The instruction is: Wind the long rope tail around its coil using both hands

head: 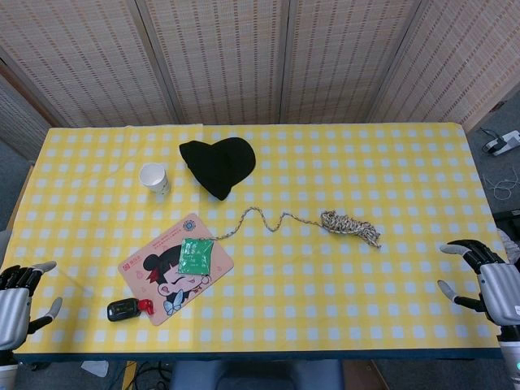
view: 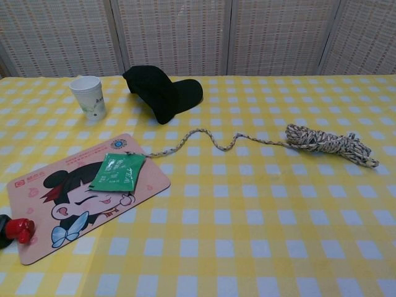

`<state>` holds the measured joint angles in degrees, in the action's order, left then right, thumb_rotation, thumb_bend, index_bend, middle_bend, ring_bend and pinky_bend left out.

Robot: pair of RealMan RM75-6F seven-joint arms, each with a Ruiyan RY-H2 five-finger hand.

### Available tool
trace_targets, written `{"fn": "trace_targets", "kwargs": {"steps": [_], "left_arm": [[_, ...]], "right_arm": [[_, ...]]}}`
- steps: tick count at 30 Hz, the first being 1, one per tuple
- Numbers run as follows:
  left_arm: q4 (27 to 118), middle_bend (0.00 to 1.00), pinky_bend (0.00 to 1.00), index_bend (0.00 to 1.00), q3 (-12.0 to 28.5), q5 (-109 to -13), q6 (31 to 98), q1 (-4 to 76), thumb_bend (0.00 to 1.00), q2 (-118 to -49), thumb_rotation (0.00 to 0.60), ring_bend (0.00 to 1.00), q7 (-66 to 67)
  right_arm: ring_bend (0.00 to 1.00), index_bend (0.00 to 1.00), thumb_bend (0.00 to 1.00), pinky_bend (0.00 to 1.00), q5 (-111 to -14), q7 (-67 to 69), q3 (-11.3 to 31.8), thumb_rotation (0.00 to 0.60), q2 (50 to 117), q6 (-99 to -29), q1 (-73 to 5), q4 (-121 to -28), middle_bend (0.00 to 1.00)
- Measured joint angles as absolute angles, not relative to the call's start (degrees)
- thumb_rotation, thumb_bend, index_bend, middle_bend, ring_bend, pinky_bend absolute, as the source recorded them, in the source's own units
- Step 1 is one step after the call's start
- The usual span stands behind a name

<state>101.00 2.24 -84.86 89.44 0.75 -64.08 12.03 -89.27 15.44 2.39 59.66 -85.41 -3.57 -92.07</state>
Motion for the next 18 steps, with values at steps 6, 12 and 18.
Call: {"fn": "trace_targets", "kwargs": {"steps": [6,12,18], "left_arm": [[100.61,0.28,0.13,0.3,2.15,-84.83,89.2,0.79,0.32,-64.29,0.6,0.24,11.88],[100.23,0.29,0.13,0.3,2.26,-84.86,89.21,0.85,0.32,-64.48,0.6,0.24,11.32],[99.72,0.28,0.13,0.3,2.1,-85.18,89.53,0.62,0.32,-64.61,0.6,0.24,10.4]], "right_arm": [[0.18,0.31,0.21,0.32,-89.3,14.75,2.28,0.6,59.54,-84.9,-3.83,-92.62,0.28],[0.19,0.31,0.21,0.32,-88.56,13.31,2.99,0.6,59.49,-82.55,-5.48,-94.37,0.28],[0.18,0.31,0.21,0.32,-86.75,6.52,4.76,0.6,59.78,-78.51,-8.89,-96.92,0.28]]}}
